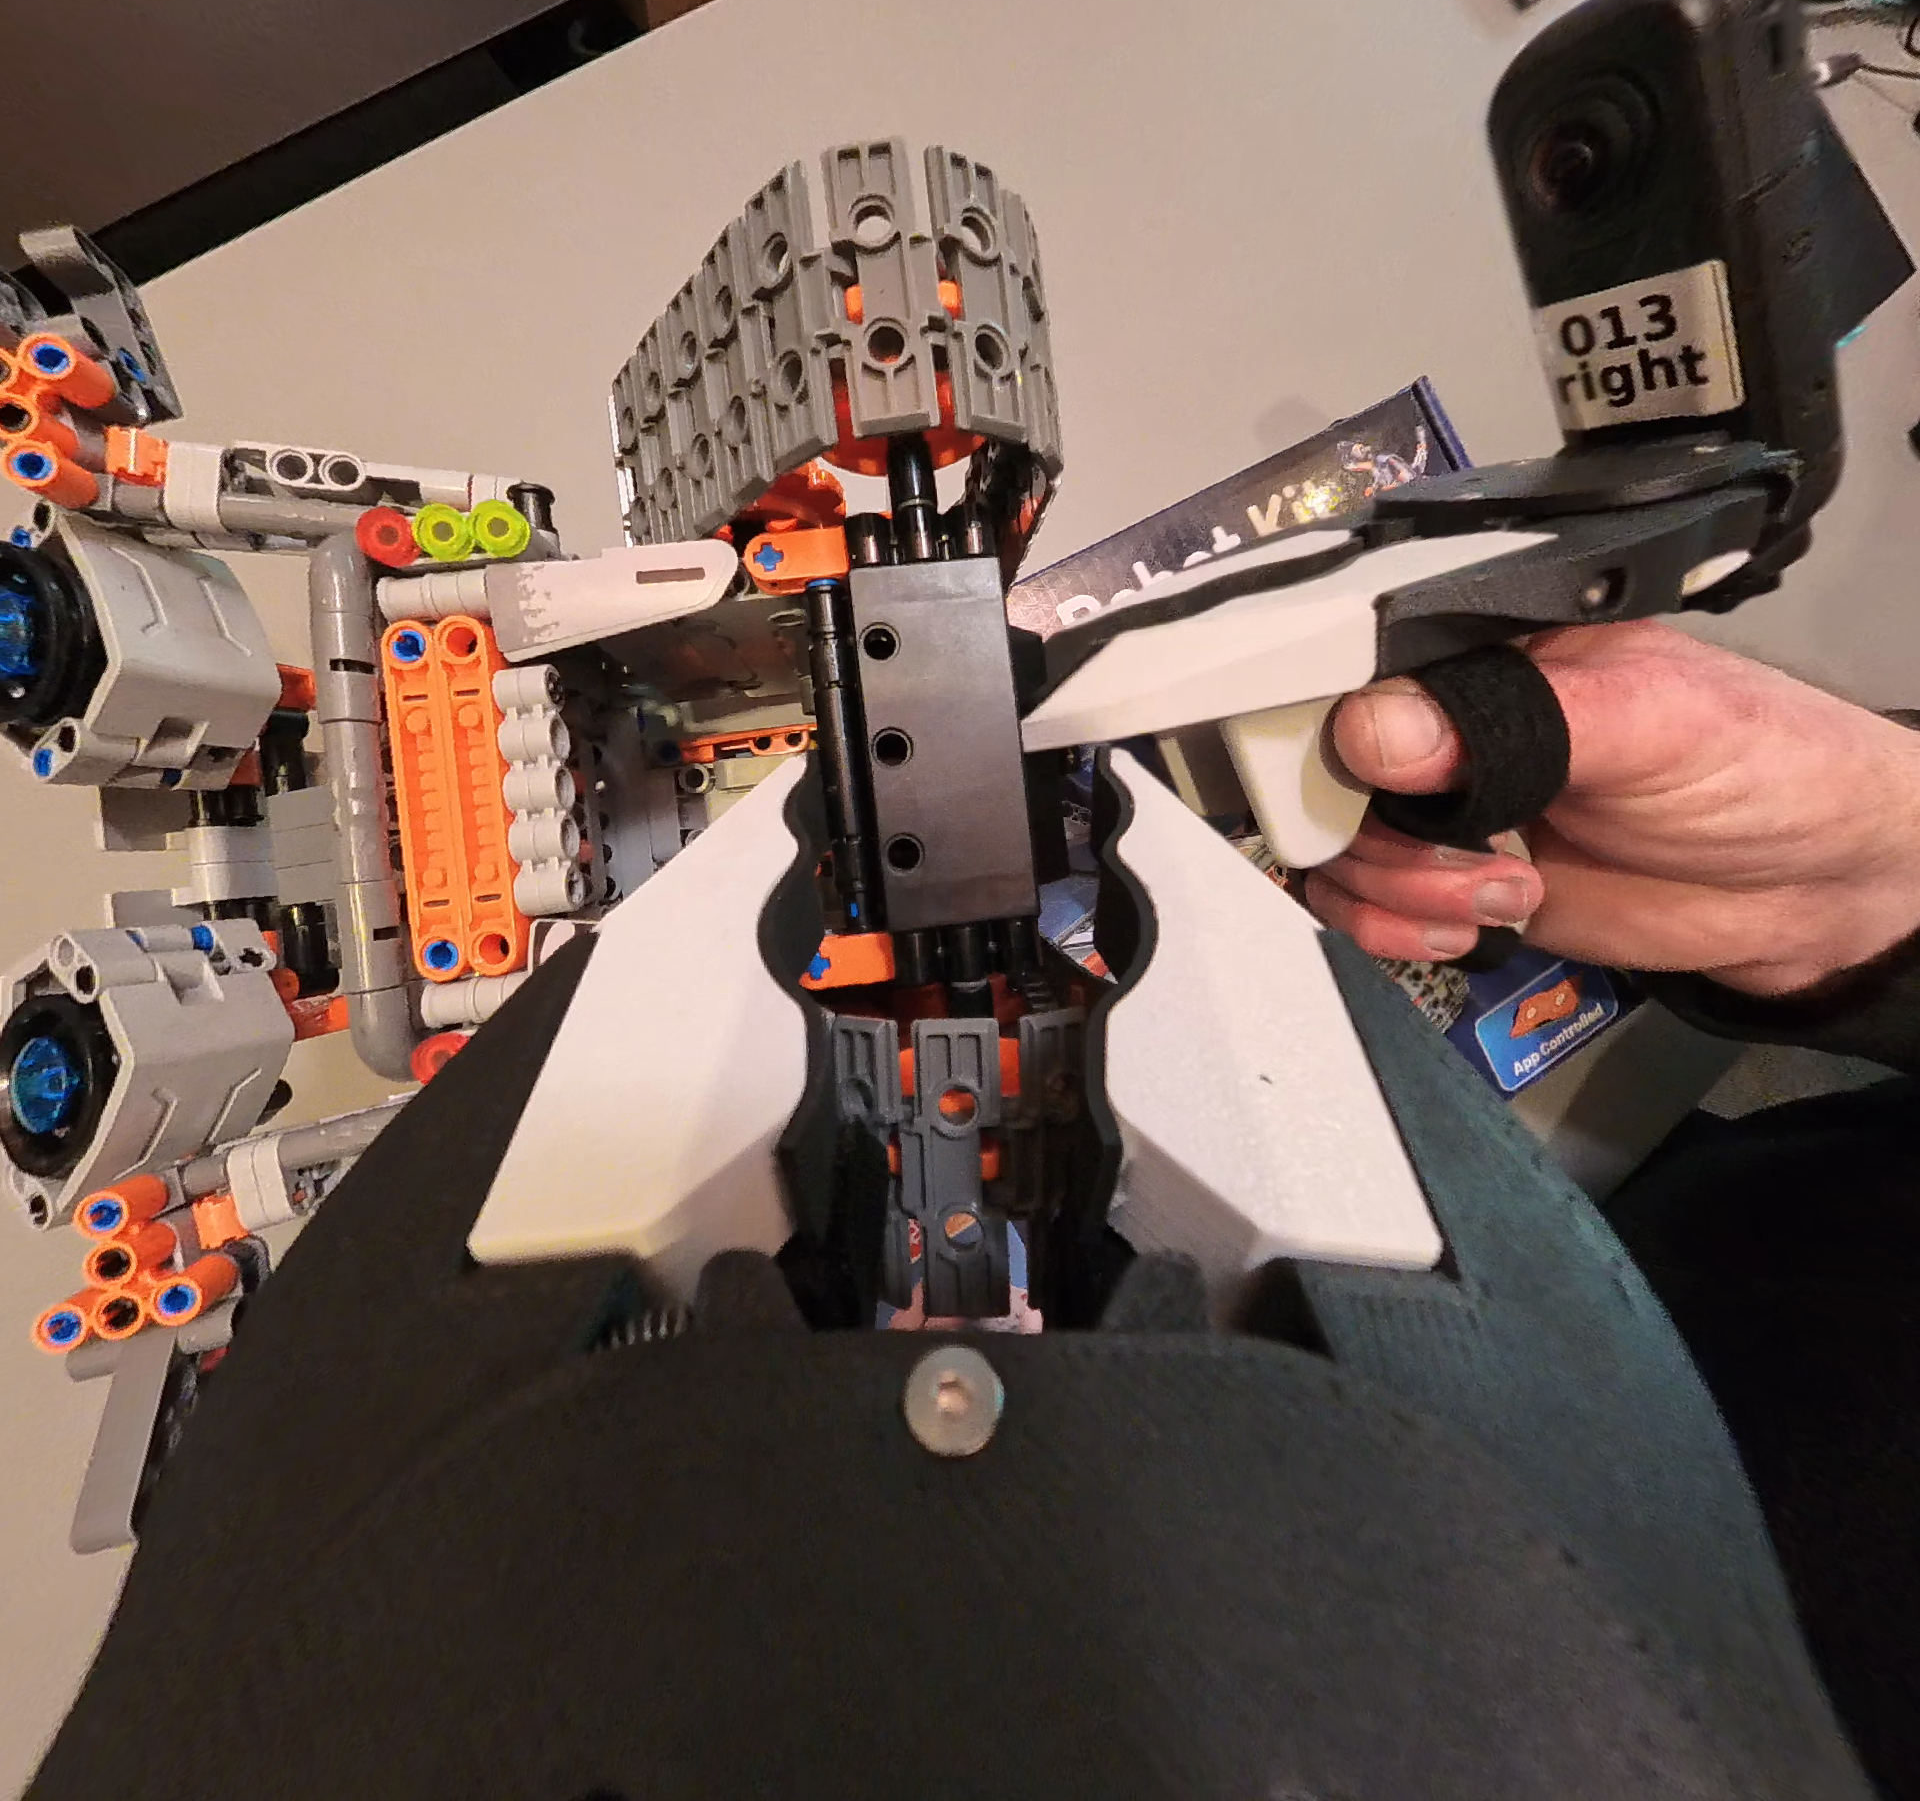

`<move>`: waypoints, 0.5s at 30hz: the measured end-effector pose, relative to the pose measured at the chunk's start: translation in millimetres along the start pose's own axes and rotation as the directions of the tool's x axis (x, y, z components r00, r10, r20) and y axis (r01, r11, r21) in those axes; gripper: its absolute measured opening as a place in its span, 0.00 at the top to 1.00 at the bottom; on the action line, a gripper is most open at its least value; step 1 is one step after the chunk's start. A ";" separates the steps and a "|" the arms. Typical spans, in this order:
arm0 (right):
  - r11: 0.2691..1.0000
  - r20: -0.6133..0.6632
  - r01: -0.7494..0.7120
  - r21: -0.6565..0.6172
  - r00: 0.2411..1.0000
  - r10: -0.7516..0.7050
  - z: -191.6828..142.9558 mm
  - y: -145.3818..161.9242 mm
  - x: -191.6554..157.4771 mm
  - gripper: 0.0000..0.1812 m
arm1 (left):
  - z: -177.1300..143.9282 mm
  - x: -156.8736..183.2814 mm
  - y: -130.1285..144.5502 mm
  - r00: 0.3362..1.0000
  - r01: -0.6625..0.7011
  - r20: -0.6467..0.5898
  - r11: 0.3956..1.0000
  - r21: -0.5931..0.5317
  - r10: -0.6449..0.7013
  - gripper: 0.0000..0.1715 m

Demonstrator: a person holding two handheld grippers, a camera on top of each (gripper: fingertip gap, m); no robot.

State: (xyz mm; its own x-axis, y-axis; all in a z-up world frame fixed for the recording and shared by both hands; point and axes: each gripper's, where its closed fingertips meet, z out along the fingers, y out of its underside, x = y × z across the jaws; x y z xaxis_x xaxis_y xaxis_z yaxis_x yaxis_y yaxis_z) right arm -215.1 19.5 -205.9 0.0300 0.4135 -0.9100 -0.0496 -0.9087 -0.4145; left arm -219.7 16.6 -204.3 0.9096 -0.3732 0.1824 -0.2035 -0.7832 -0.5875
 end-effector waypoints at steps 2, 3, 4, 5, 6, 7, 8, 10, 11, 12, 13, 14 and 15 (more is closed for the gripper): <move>0.999 -0.024 0.042 0.004 0.999 -0.042 0.3 -1.0 0.7 0.92 | 0.2 0.1 -1.2 1.000 0.017 -0.010 1.000 0.004 -0.017 0.72; 0.998 -0.036 0.063 0.008 0.997 -0.063 0.5 -1.7 1.0 0.91 | 0.0 0.0 -1.4 0.999 0.030 -0.019 1.000 0.005 -0.030 0.72; 0.998 -0.042 0.068 0.011 0.997 -0.067 1.0 -2.2 1.0 0.91 | -0.2 -0.3 -1.5 0.999 0.034 -0.019 0.999 0.007 -0.034 0.72; 0.997 -0.046 0.074 0.017 0.996 -0.073 1.3 -2.7 1.2 0.91 | -0.3 -0.6 -1.6 0.999 0.036 -0.019 0.999 0.009 -0.036 0.72; 0.996 -0.057 0.088 0.023 0.995 -0.086 1.4 -3.2 1.9 0.91 | -0.1 -0.7 -1.6 0.999 0.039 -0.020 0.999 0.010 -0.039 0.72; 0.995 -0.065 0.091 0.030 0.994 -0.089 1.5 -3.6 1.9 0.91 | -0.2 -0.6 -1.7 0.999 0.040 -0.022 0.999 0.009 -0.039 0.72; 0.996 -0.063 0.077 0.043 0.995 -0.075 1.6 -4.0 1.7 0.91 | -0.3 -0.8 -1.8 0.999 0.042 -0.022 0.999 0.010 -0.042 0.72; 0.996 -0.067 0.054 0.071 0.997 -0.050 1.5 -4.7 2.3 0.92 | 0.2 -0.6 -2.2 0.999 0.046 -0.021 0.999 0.014 -0.045 0.72; 0.995 -0.068 0.032 0.090 0.997 -0.026 1.4 -5.3 1.9 0.92 | 0.3 -0.3 -2.5 0.999 0.048 -0.021 0.999 0.016 -0.048 0.72; 0.994 -0.060 -0.013 0.113 0.998 0.020 1.5 -6.1 1.6 0.92 | 0.4 -0.4 -2.7 0.999 0.052 -0.018 0.998 0.020 -0.052 0.72; 0.989 -0.047 -0.053 0.136 0.997 0.059 1.2 -6.8 2.0 0.93 | 0.6 -0.3 -2.7 0.998 0.054 -0.017 0.998 0.022 -0.053 0.72; 0.985 -0.035 -0.070 0.156 0.996 0.076 0.9 -7.2 2.4 0.93 | 0.9 0.1 -2.7 0.999 0.052 -0.016 0.998 0.022 -0.052 0.72; 0.981 -0.021 -0.091 0.171 0.995 0.096 0.9 -7.6 2.3 0.93 | 1.0 0.1 -2.9 0.999 0.053 -0.013 0.998 0.022 -0.053 0.72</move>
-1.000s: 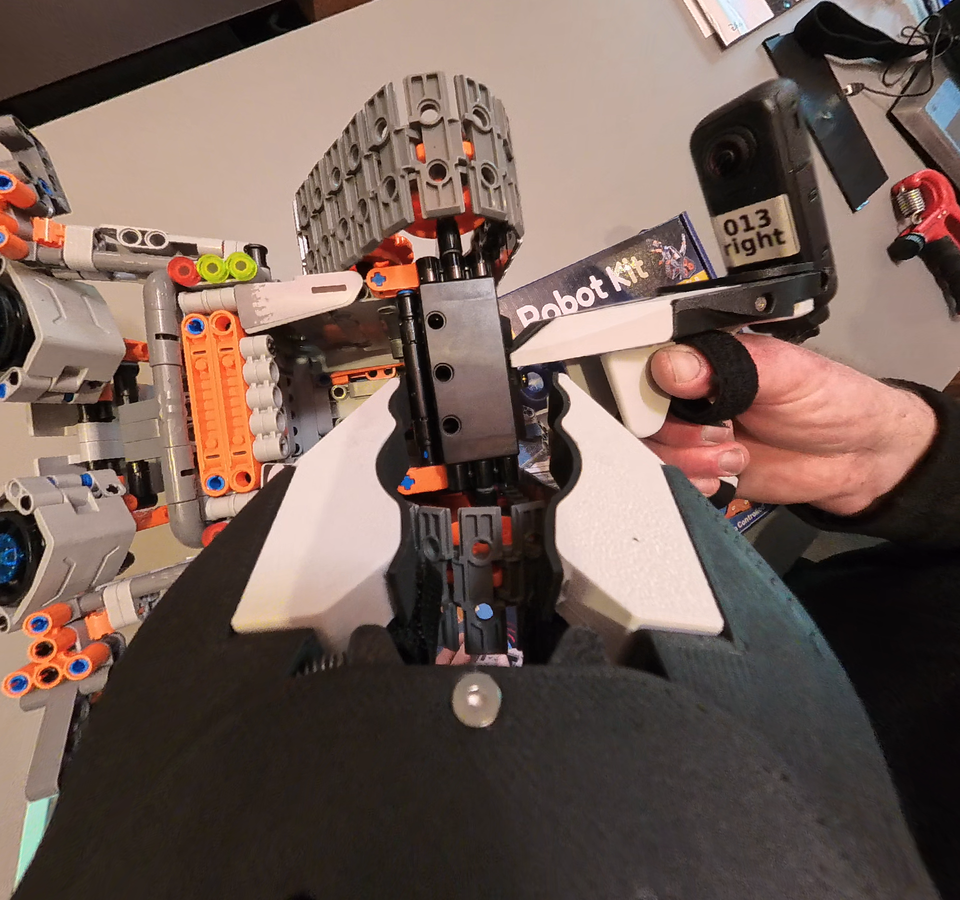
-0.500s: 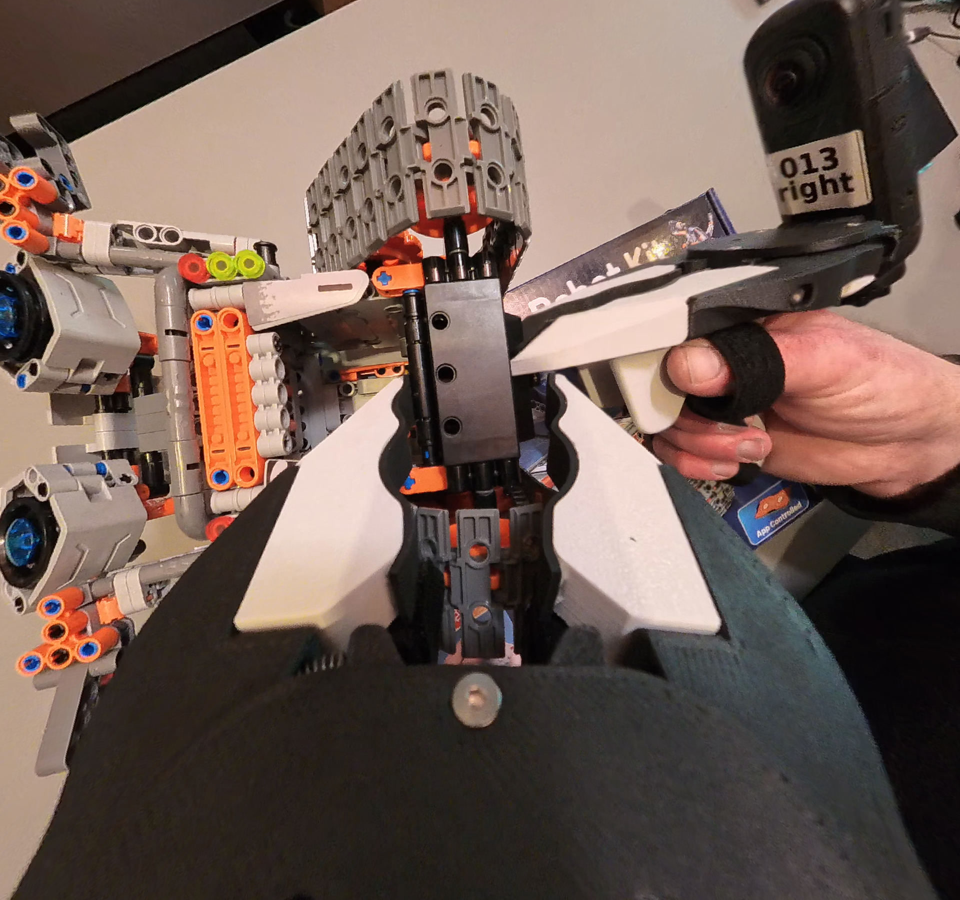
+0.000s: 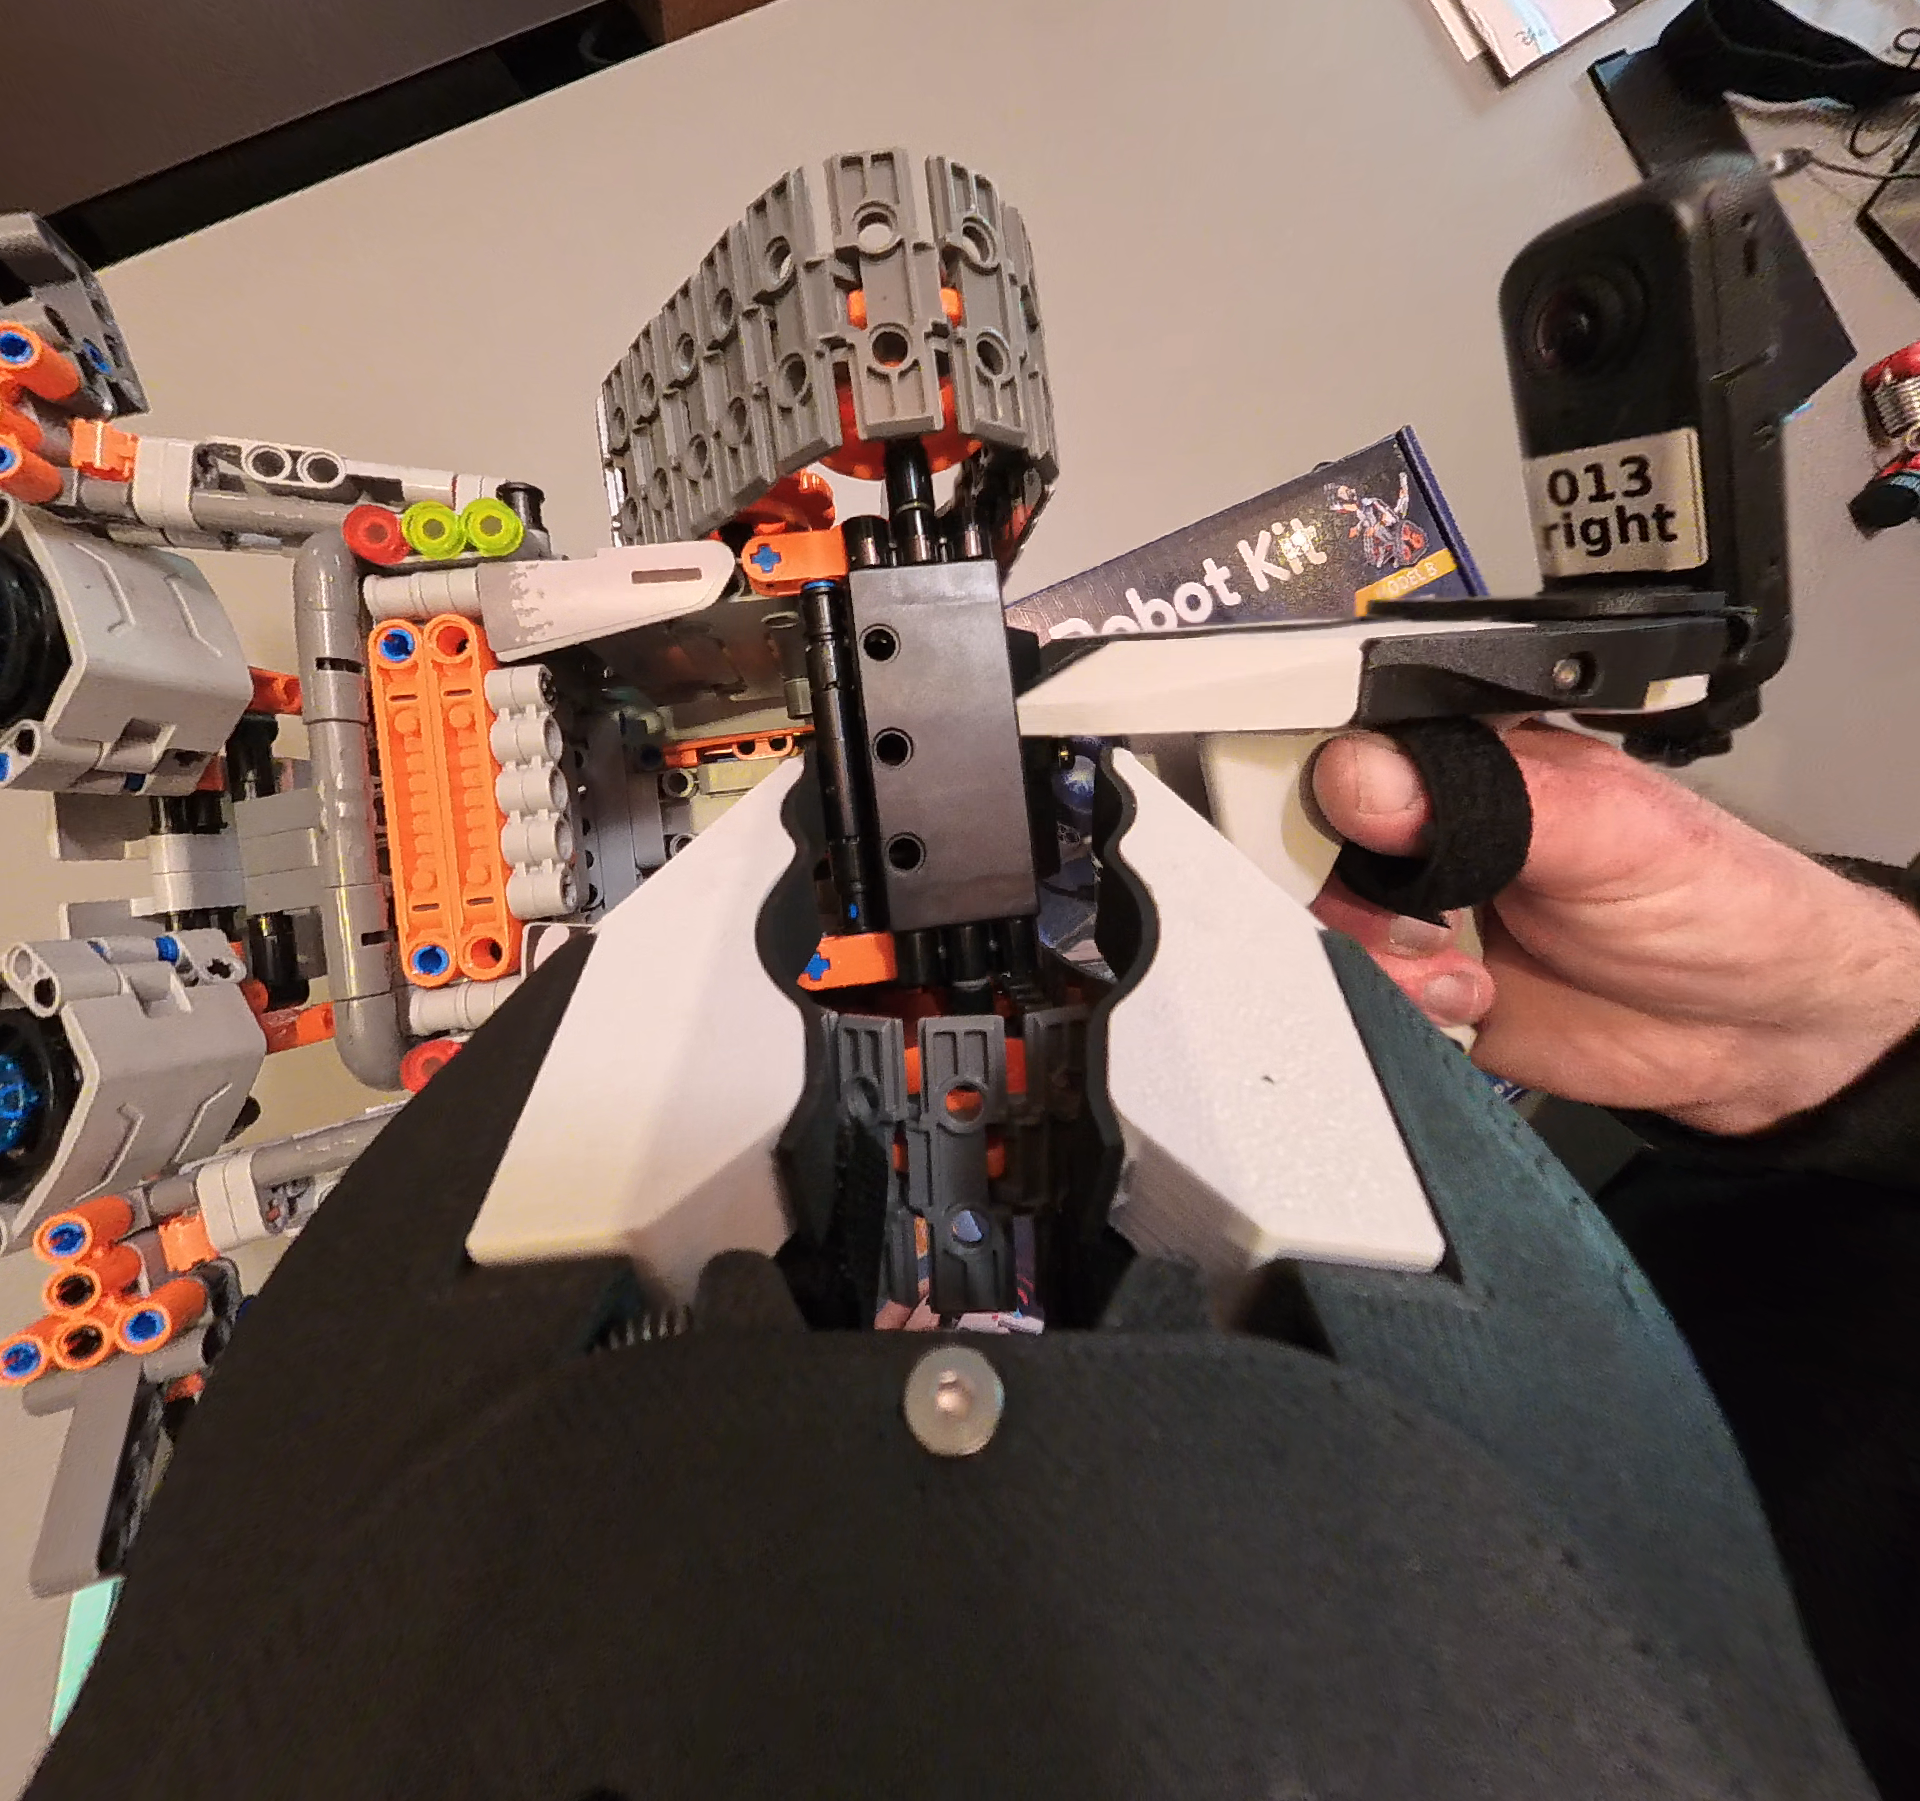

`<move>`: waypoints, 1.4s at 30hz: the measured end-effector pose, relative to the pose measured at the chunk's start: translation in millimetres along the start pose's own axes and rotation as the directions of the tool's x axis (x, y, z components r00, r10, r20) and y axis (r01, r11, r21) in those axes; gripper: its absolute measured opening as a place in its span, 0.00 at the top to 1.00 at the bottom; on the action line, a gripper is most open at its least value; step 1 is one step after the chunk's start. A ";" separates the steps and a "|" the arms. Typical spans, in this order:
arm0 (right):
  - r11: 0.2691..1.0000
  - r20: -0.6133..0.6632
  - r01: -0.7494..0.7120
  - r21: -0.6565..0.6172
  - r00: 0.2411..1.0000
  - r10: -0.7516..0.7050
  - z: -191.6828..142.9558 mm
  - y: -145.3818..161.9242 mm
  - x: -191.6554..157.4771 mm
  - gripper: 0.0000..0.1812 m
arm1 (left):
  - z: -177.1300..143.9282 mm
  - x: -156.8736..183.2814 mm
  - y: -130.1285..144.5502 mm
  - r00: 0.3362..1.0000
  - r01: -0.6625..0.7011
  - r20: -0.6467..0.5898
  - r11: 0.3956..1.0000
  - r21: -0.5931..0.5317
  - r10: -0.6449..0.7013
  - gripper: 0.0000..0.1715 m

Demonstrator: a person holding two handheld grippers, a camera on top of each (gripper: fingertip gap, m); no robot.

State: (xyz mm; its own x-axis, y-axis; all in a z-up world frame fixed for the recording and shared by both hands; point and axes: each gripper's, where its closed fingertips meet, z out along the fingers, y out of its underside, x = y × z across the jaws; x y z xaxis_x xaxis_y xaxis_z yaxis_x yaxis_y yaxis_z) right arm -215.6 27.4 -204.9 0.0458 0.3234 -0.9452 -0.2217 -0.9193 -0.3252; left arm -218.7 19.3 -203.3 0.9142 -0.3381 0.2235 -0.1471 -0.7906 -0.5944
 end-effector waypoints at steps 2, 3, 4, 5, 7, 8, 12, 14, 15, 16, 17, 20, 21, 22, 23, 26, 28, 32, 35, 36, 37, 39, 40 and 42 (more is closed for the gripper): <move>0.998 0.039 -0.064 0.010 0.997 0.064 -0.4 -0.9 -0.9 0.95 | -0.2 -0.3 0.0 1.000 0.005 -0.002 1.000 0.003 -0.005 0.72; 0.996 0.054 -0.086 0.012 0.995 0.086 -0.3 -0.9 -0.7 0.95 | -0.3 -0.3 0.0 1.000 0.007 -0.004 1.000 0.004 -0.007 0.72; 0.992 0.076 -0.125 0.013 0.989 0.124 -0.3 -1.1 -1.8 0.95 | -0.5 -0.6 -0.2 1.000 0.008 -0.003 1.000 0.005 -0.008 0.72; 0.986 0.099 -0.166 0.013 0.982 0.164 -0.6 -1.5 -2.5 0.96 | -0.6 -0.6 0.0 1.000 0.007 -0.003 1.000 0.005 -0.007 0.72; 0.979 0.118 -0.204 0.023 0.973 0.200 -0.2 -1.8 -2.2 0.96 | -0.6 -0.6 0.2 1.000 0.004 -0.007 1.000 0.007 -0.004 0.72; 0.971 0.134 -0.237 0.031 0.964 0.231 0.1 -2.4 -3.1 0.96 | -0.8 -0.9 0.0 1.000 0.004 -0.009 1.000 0.007 -0.004 0.71; 0.950 0.173 -0.305 0.070 0.941 0.289 0.5 -4.1 -2.6 0.96 | 0.1 0.3 1.0 1.000 -0.028 0.002 1.000 0.006 0.028 0.70; 0.958 0.161 -0.281 0.060 0.950 0.268 0.0 -3.8 -2.3 0.96 | 0.8 0.5 2.0 0.998 -0.053 0.016 0.999 0.003 0.053 0.70; 0.954 0.163 -0.295 0.055 0.945 0.283 -0.5 -3.7 -2.0 0.96 | 1.2 0.9 2.4 0.998 -0.066 0.020 0.998 -0.003 0.066 0.69; 0.951 0.163 -0.304 0.053 0.942 0.292 -0.9 -3.6 -1.7 0.96 | 1.5 1.3 2.5 0.997 -0.074 0.024 0.997 -0.009 0.074 0.69; 0.949 0.162 -0.311 0.053 0.940 0.299 -1.3 -4.0 -0.9 0.96 | 2.3 2.7 3.0 0.996 -0.091 0.020 0.996 -0.015 0.091 0.68; 0.941 0.171 -0.333 0.060 0.932 0.319 -2.1 -5.8 1.2 0.96 | 3.5 7.5 5.1 0.992 -0.125 -0.004 0.991 -0.044 0.125 0.63; 0.941 0.169 -0.333 0.062 0.933 0.319 -2.0 -6.2 1.3 0.96 | 4.2 7.3 6.0 0.989 -0.145 0.008 0.988 -0.056 0.146 0.62; 0.941 0.169 -0.334 0.064 0.932 0.319 -1.7 -6.7 1.1 0.96 | 4.9 7.1 6.4 0.986 -0.163 0.024 0.984 -0.067 0.165 0.60; 0.940 0.171 -0.335 0.064 0.932 0.320 -1.6 -7.1 1.3 0.96 | 5.7 6.5 7.0 0.982 -0.181 0.039 0.980 -0.077 0.185 0.60; 0.941 0.170 -0.333 0.067 0.933 0.318 -1.6 -7.2 1.7 0.96 | 6.3 4.7 7.4 0.979 -0.192 0.061 0.978 -0.081 0.197 0.61; 0.942 0.173 -0.329 0.061 0.933 0.315 -1.3 -6.8 1.0 0.96 | 6.1 2.8 8.3 0.973 -0.208 0.084 0.973 -0.098 0.217 0.62; 0.944 0.177 -0.327 0.050 0.933 0.314 0.2 -5.4 0.2 0.96 | 6.0 -3.1 10.5 0.949 -0.259 0.147 0.955 -0.147 0.280 0.63; 0.945 0.180 -0.323 0.043 0.933 0.311 1.1 -4.0 -1.3 0.96 | 5.1 -9.0 13.0 0.915 -0.305 0.206 0.928 -0.212 0.348 0.64; 0.946 0.179 -0.322 0.041 0.934 0.311 1.5 -3.5 -1.4 0.96 | 5.0 -11.3 13.6 0.899 -0.320 0.229 0.917 -0.236 0.373 0.65; 0.947 0.175 -0.320 0.041 0.935 0.309 1.8 -3.4 -1.0 0.96 | 5.3 -12.3 14.0 0.887 -0.331 0.245 0.909 -0.255 0.392 0.65; 0.945 0.171 -0.324 0.038 0.934 0.313 2.3 -2.8 0.3 0.96 | 5.9 -14.1 14.6 0.871 -0.338 0.271 0.900 -0.277 0.410 0.65; 0.946 0.168 -0.323 0.036 0.935 0.313 2.5 -2.5 0.8 0.96 | 6.2 -14.8 14.7 0.866 -0.339 0.281 0.898 -0.281 0.415 0.65; 0.951 0.161 -0.309 0.027 0.940 0.301 3.0 -0.8 0.7 0.95 | 5.4 -16.0 15.7 0.854 -0.347 0.291 0.888 -0.301 0.432 0.65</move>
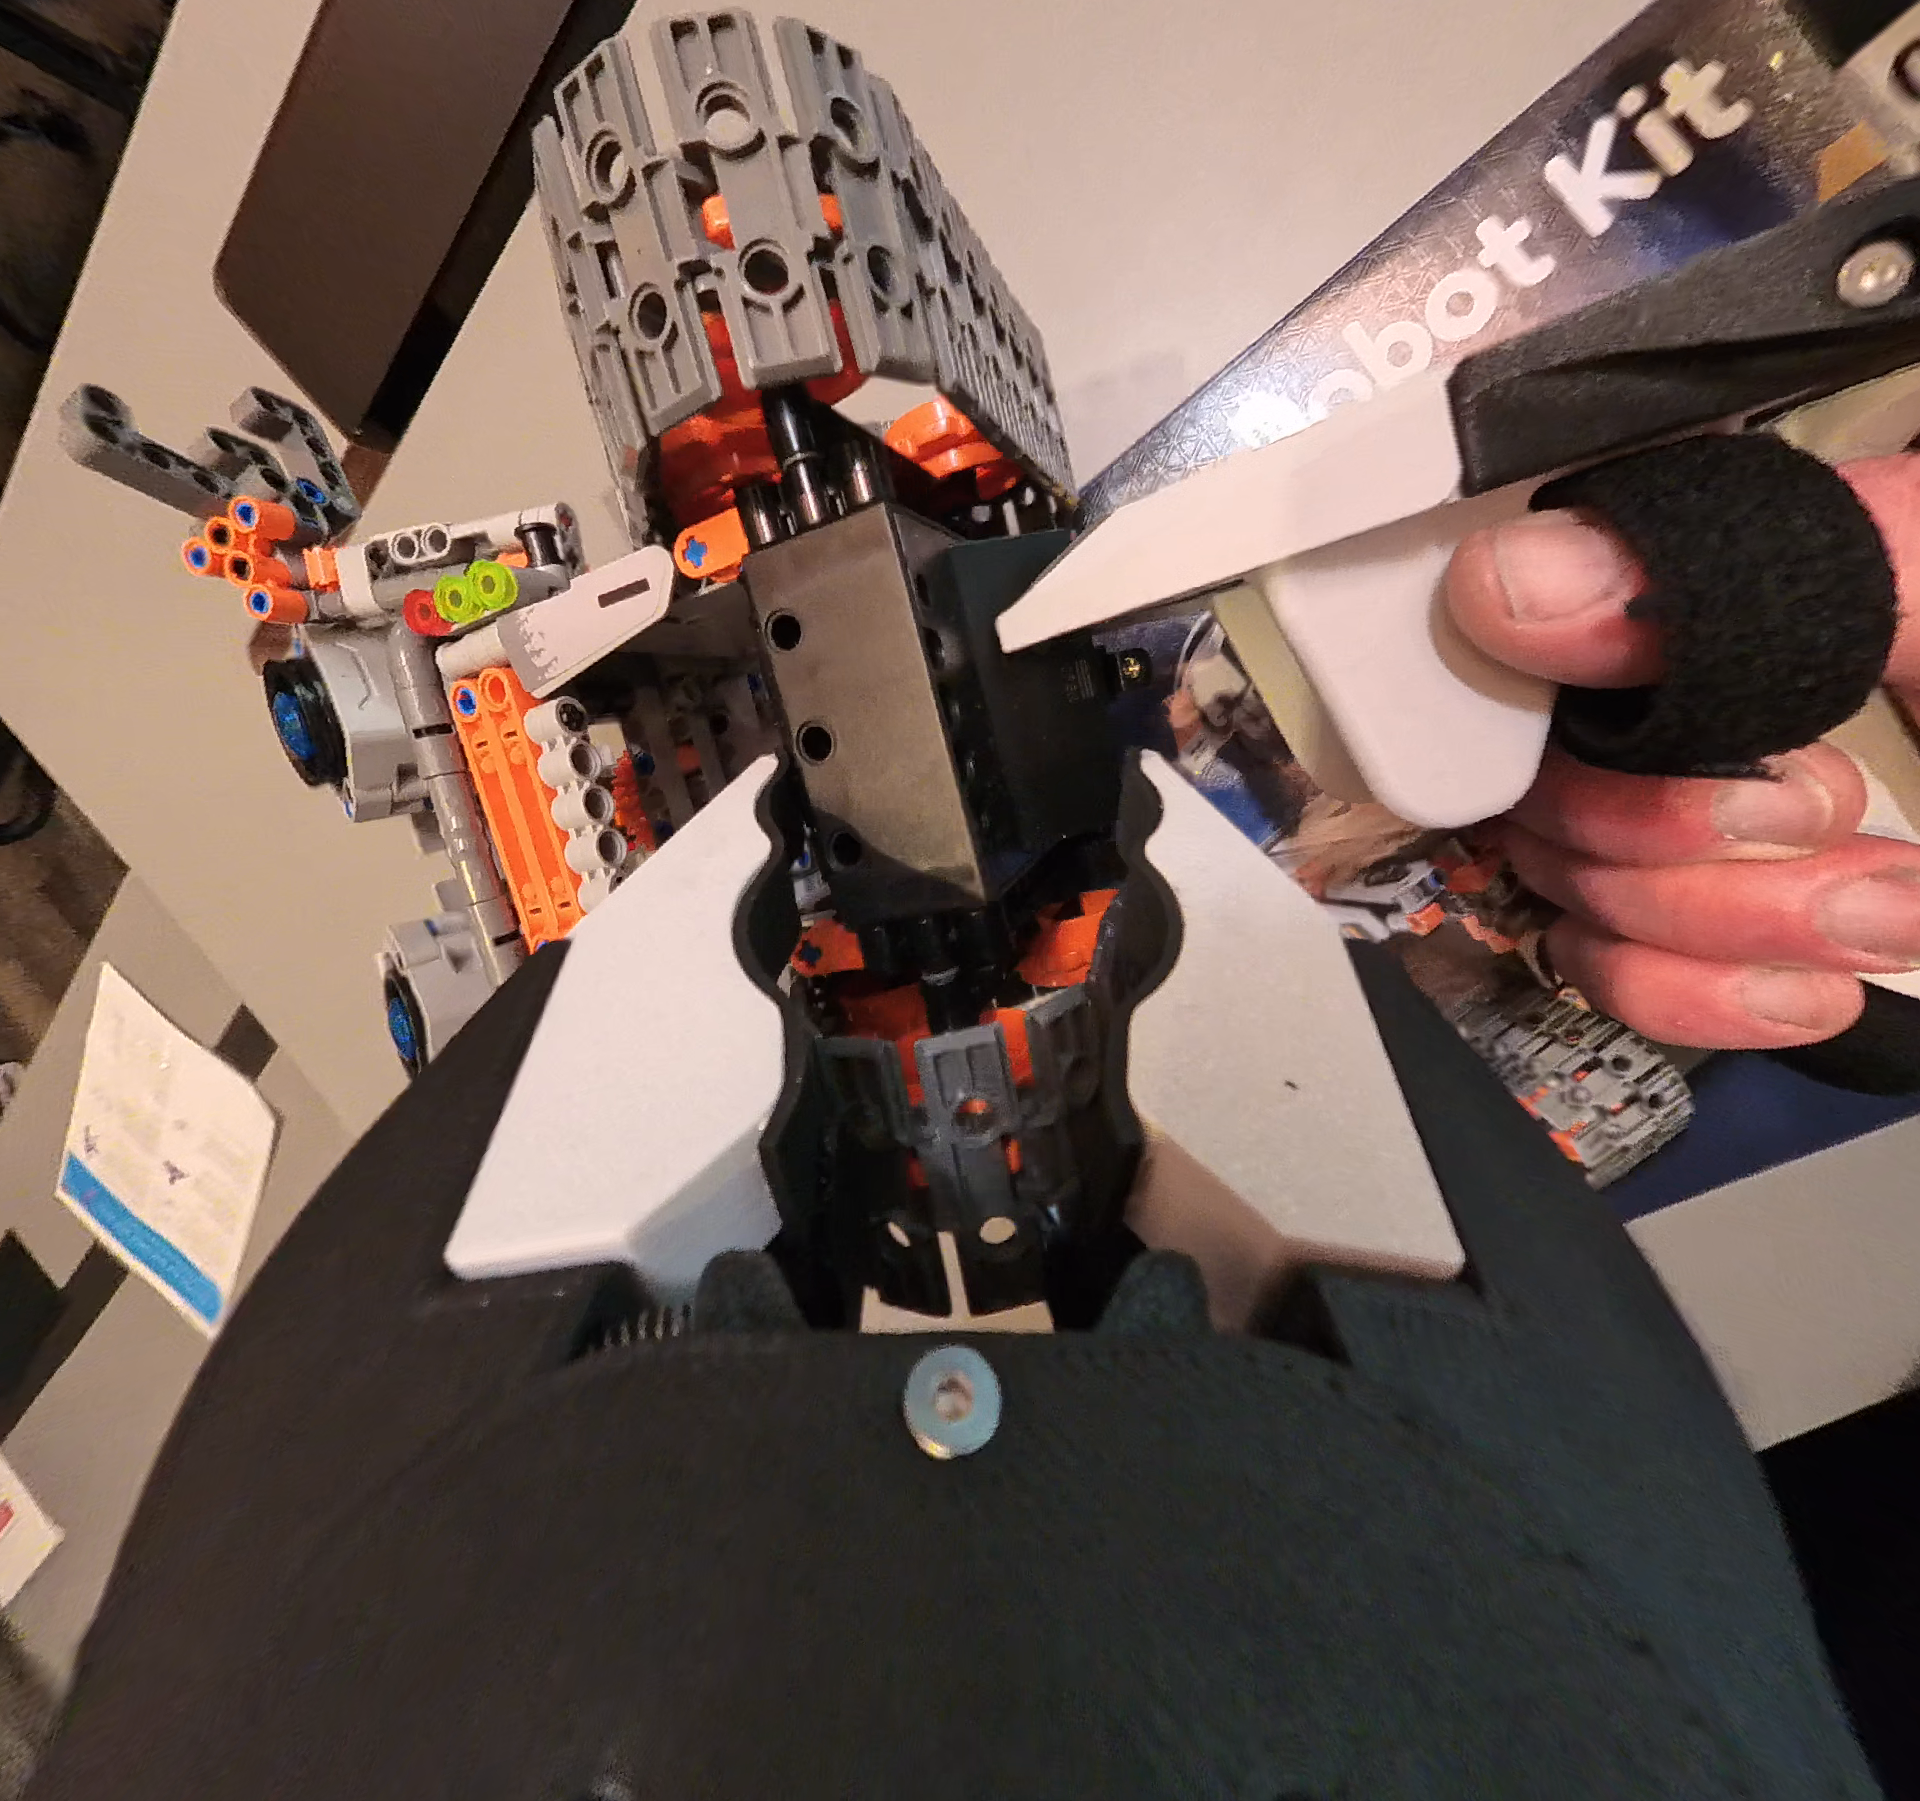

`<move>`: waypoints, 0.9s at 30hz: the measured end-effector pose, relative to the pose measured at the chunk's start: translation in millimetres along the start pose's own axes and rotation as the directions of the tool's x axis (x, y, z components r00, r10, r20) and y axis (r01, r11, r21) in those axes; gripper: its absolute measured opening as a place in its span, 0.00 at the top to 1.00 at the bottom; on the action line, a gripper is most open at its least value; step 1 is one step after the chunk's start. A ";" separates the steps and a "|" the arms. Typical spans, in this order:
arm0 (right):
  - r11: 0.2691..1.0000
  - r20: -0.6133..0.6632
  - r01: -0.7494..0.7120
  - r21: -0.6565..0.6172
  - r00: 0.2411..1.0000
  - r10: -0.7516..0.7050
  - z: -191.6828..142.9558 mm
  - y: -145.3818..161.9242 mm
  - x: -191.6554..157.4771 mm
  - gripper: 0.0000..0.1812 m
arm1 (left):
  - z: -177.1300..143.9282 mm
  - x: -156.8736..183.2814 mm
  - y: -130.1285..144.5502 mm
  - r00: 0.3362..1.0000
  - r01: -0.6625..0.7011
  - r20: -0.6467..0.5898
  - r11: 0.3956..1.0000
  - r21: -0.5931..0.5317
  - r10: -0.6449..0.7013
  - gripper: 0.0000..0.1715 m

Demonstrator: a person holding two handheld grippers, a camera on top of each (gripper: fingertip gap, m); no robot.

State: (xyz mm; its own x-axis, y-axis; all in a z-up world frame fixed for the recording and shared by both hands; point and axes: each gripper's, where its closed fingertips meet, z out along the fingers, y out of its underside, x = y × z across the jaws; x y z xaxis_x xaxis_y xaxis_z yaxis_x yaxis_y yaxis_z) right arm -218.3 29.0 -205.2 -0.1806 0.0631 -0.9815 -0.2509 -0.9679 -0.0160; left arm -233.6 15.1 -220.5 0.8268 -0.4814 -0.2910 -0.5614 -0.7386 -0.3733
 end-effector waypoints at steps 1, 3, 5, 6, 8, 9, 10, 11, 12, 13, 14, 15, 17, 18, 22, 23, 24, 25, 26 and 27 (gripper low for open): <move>1.000 -0.005 0.006 -0.005 1.000 -0.006 0.2 0.7 0.5 0.95 | 0.2 -0.5 0.6 1.000 -0.012 0.010 1.000 -0.005 0.012 0.66; 1.000 -0.010 0.017 -0.008 1.000 -0.018 0.9 0.9 1.0 0.94 | 0.6 -0.9 0.5 1.000 0.000 0.011 1.000 0.001 0.000 0.66; 0.999 -0.018 0.030 -0.017 0.999 -0.031 2.1 0.9 1.1 0.93 | 0.9 -2.3 0.7 1.000 0.007 0.019 1.000 0.000 -0.007 0.67; 0.999 -0.025 0.042 -0.023 0.999 -0.043 2.5 1.0 1.6 0.93 | 1.2 -2.8 0.8 1.000 0.004 0.029 1.000 -0.001 -0.004 0.67; 0.999 -0.028 0.047 -0.025 0.998 -0.048 2.4 0.8 2.0 0.93 | 1.5 -2.6 -0.1 0.999 0.019 0.026 1.000 0.006 -0.019 0.67; 0.997 -0.038 0.067 -0.033 0.997 -0.068 2.3 1.0 2.0 0.93 | 1.6 -2.8 0.1 0.999 0.018 0.028 1.000 0.004 -0.018 0.67; 0.995 -0.056 0.092 -0.041 0.994 -0.094 2.1 1.2 2.3 0.92 | 1.7 -2.8 -0.3 0.999 0.022 0.030 1.000 0.005 -0.022 0.68; 0.994 -0.064 0.099 -0.045 0.993 -0.102 1.9 1.2 2.6 0.92 | 2.0 -2.7 -0.7 0.999 0.027 0.027 1.000 0.009 -0.027 0.68; 0.995 -0.064 0.089 -0.048 0.994 -0.092 1.3 1.3 2.8 0.92 | 2.0 -2.7 -0.9 0.999 0.027 0.024 1.000 0.010 -0.027 0.68; 0.994 -0.066 0.092 -0.053 0.993 -0.095 0.3 1.3 2.6 0.92 | 2.0 -2.9 -1.0 0.999 0.031 0.022 0.999 0.011 -0.031 0.68; 0.991 -0.078 0.119 -0.062 0.989 -0.123 -1.0 1.8 2.6 0.92 | 2.1 -3.4 -1.3 0.999 0.044 0.018 0.999 0.018 -0.044 0.68; 0.988 -0.084 0.137 -0.078 0.986 -0.143 -1.7 3.2 2.3 0.92 | 2.3 -4.1 -1.2 0.999 0.047 0.017 0.999 0.020 -0.048 0.68; 0.986 -0.081 0.135 -0.097 0.986 -0.143 -4.2 3.3 1.2 0.91 | 2.3 -3.6 -1.6 0.999 0.043 0.014 0.999 0.018 -0.044 0.68; 0.979 -0.098 0.170 -0.108 0.979 -0.181 -6.5 2.3 1.9 0.92 | 2.5 -3.5 -2.2 0.999 0.042 0.015 0.999 0.019 -0.042 0.68; 0.932 -0.156 0.308 -0.192 0.928 -0.338 -10.9 4.5 6.3 1.00 | 3.0 -4.1 -3.4 0.998 0.056 0.002 0.998 0.026 -0.056 0.68; 0.914 -0.166 0.337 -0.225 0.911 -0.377 -10.6 8.3 7.7 1.00 | 2.9 -4.4 -3.1 0.998 0.056 0.003 0.998 0.027 -0.056 0.68; 0.897 -0.171 0.362 -0.255 0.896 -0.410 -10.3 12.1 8.6 1.00 | 2.9 -4.4 -3.0 0.999 0.053 0.006 0.998 0.025 -0.054 0.68; 0.877 -0.180 0.398 -0.271 0.874 -0.452 -10.8 13.6 9.7 1.00 | 3.0 -4.0 -3.3 0.999 0.051 0.007 0.998 0.026 -0.052 0.69; 0.852 -0.192 0.435 -0.292 0.846 -0.498 -11.5 15.5 10.8 1.00 | 3.2 -3.8 -3.5 0.999 0.048 0.009 0.999 0.025 -0.048 0.69; 0.835 -0.204 0.460 -0.301 0.825 -0.528 -12.5 15.4 11.2 1.00 | 3.2 -3.5 -3.7 0.999 0.043 0.010 0.999 0.023 -0.043 0.68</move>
